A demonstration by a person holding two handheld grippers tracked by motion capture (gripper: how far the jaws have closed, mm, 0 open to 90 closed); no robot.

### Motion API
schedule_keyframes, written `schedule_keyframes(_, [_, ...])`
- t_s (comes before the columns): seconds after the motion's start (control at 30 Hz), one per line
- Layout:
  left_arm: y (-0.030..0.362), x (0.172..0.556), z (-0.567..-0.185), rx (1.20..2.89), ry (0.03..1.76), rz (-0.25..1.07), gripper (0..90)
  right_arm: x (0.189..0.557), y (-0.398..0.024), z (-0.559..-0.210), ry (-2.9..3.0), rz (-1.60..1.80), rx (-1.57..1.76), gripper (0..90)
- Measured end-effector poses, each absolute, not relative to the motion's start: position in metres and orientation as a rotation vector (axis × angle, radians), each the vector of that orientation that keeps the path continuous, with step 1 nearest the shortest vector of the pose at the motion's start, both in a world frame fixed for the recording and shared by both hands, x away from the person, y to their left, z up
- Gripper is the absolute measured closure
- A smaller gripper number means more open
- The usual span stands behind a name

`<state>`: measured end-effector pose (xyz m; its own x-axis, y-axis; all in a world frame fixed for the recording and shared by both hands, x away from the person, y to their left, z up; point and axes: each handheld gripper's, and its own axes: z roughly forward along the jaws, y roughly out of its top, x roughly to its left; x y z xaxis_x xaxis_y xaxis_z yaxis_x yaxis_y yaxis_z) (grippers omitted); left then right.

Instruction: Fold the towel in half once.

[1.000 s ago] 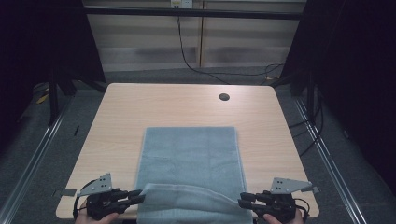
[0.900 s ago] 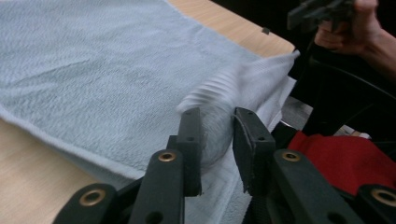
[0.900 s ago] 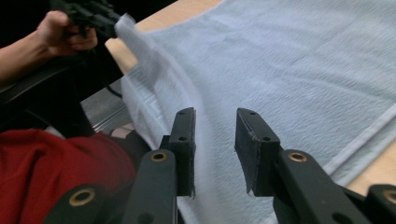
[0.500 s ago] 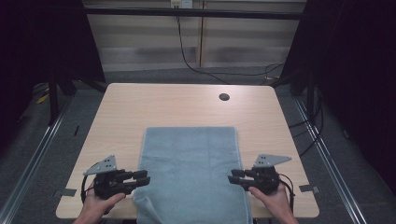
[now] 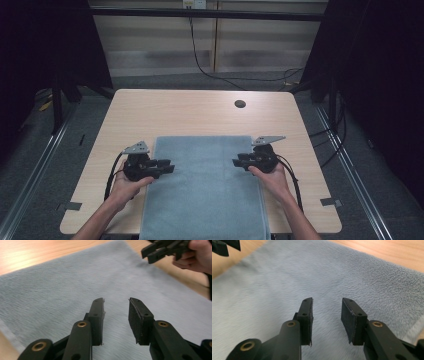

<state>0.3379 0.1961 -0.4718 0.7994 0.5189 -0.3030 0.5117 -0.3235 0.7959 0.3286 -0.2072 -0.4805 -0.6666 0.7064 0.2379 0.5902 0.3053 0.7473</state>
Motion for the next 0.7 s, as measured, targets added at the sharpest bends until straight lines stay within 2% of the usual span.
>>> schedule_keyframes(0.2, [0.191, 0.364, -0.493, 2.056, 0.860, 0.049, 64.1, 0.346, -0.197, -0.497, 2.432, 1.199, 1.252, 57.1])
schedule_keyframes(0.7, [0.195, 0.347, -0.506, 2.094, 0.818, 0.030, 65.0, 0.319, -0.196, -0.498, 2.484, 1.113, 1.269, 58.2])
